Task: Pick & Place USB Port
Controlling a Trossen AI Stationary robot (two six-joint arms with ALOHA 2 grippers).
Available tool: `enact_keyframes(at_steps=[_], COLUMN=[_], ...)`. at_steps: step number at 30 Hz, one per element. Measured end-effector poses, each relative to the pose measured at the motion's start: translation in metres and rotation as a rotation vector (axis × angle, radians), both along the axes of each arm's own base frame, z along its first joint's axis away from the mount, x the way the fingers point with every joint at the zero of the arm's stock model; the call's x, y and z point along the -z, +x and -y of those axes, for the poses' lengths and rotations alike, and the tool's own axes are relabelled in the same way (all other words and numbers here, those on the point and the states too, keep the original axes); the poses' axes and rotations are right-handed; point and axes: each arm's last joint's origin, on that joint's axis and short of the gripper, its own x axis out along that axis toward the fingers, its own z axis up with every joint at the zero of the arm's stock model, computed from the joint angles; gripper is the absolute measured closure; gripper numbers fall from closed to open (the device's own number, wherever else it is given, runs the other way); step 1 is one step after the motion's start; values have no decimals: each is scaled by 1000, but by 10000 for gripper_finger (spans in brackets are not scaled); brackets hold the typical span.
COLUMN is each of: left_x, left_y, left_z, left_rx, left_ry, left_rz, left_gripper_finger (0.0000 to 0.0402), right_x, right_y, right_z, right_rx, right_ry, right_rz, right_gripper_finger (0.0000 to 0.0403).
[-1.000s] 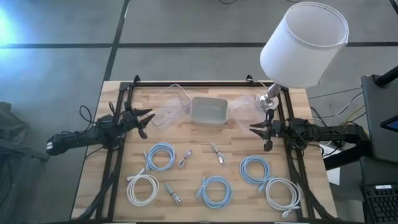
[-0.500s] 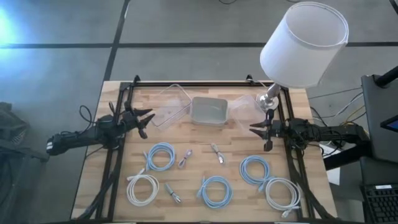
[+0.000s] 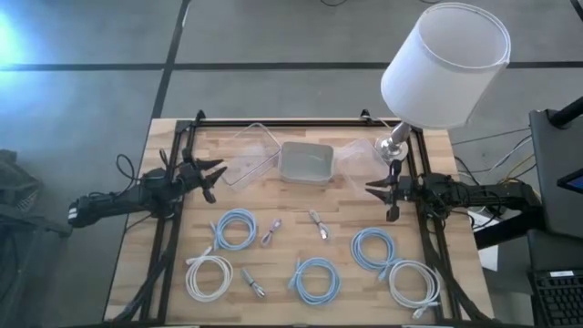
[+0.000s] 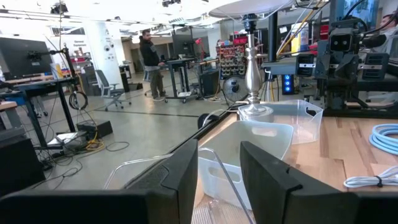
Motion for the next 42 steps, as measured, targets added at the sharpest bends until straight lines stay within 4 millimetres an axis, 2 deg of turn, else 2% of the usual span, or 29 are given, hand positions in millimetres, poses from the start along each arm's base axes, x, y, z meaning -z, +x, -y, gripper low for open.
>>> enact_keyframes(at_steps=[13, 27, 42], left_x=[0, 0, 0], left_y=[0, 0, 0], left_z=[0, 0, 0], left_rx=[0, 0, 0], left_ry=[0, 0, 0], left_rz=[0, 0, 0], left_gripper_finger=[277, 277, 277], right_x=[0, 0, 0], right_y=[0, 0, 0], right_z=[0, 0, 0], right_rx=[0, 0, 0], right_ry=[0, -1, 0], right_rz=[0, 0, 1], right_gripper_finger=[316, 335, 316])
